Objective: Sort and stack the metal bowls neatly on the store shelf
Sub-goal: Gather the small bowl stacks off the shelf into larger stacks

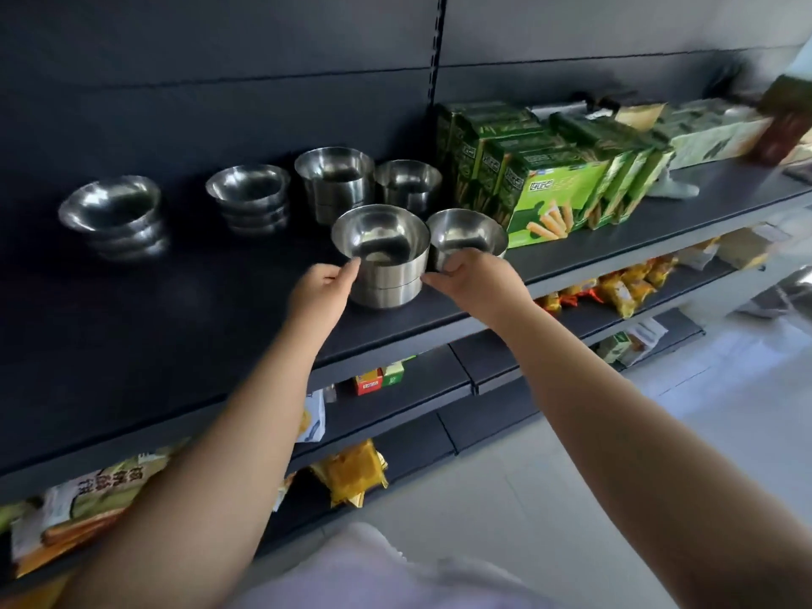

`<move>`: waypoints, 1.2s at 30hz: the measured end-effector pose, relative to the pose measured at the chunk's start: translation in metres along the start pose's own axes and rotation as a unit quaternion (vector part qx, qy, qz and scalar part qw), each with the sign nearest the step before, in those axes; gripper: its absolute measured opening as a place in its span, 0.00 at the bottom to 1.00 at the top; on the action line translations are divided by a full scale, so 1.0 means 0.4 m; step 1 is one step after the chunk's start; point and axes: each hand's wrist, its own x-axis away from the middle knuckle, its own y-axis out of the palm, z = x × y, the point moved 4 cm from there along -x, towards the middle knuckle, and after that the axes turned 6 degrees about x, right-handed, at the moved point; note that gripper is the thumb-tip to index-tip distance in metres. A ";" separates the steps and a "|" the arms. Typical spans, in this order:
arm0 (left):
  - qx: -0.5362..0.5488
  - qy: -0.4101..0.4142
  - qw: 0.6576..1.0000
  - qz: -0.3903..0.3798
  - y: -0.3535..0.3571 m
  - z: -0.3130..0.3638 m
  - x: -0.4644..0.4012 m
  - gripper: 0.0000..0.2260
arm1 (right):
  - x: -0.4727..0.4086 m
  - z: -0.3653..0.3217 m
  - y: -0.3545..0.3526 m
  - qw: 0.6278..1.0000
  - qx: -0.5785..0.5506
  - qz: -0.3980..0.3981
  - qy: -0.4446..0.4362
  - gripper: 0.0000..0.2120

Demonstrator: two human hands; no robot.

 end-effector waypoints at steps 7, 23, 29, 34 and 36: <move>0.150 -0.123 0.980 0.032 0.066 -0.049 -0.050 0.22 | -0.109 0.025 0.114 0.988 -0.119 -0.090 -0.037 0.44; 0.322 -0.113 0.931 0.127 0.119 -0.009 0.051 0.26 | -0.165 0.019 0.144 0.923 -0.335 -0.141 -0.130 0.40; 0.310 -0.056 0.924 0.214 0.017 0.026 0.126 0.23 | -0.134 -0.092 0.094 0.897 -0.350 -0.143 -0.228 0.34; 0.281 -0.035 0.912 0.297 -0.109 0.026 0.208 0.26 | -0.073 -0.225 0.096 0.878 -0.338 -0.181 -0.287 0.39; 0.284 -0.038 0.902 0.322 -0.161 0.011 0.256 0.27 | -0.034 -0.287 0.105 0.869 -0.325 -0.201 -0.314 0.39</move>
